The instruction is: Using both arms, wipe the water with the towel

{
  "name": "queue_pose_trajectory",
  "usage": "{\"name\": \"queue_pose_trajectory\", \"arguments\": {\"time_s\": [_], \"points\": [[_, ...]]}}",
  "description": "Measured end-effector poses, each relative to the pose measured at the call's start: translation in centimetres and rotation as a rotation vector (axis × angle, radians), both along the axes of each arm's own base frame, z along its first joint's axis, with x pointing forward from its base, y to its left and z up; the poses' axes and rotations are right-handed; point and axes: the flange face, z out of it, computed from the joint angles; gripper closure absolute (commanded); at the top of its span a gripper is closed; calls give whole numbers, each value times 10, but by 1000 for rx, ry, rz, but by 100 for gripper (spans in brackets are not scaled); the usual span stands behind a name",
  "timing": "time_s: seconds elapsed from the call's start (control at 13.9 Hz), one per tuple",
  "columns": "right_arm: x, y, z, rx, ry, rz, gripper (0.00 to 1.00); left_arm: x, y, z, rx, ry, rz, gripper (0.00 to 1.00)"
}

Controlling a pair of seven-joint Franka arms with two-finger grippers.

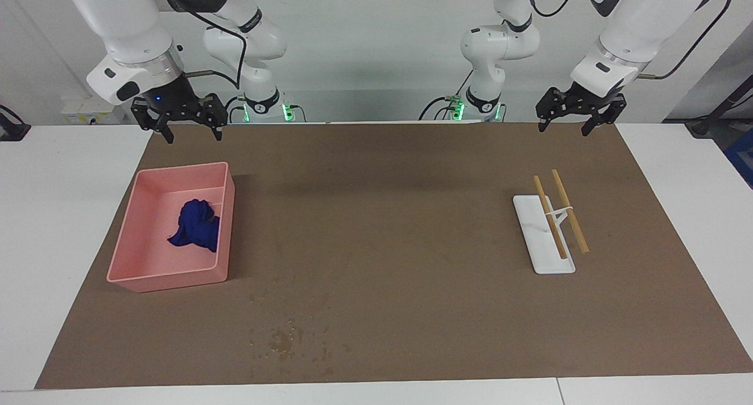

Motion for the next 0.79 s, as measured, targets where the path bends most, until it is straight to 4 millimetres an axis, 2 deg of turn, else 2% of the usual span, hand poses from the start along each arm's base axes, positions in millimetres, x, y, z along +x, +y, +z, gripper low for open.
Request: {"name": "queue_pose_trajectory", "arguments": {"time_s": [0.22,0.79], "points": [[3,-14,0,2,-16,-25,0,0,0,0,0,0,0,0],[3,-11,0,2,-15,-19,0,0,0,0,0,0,0,0]]}}
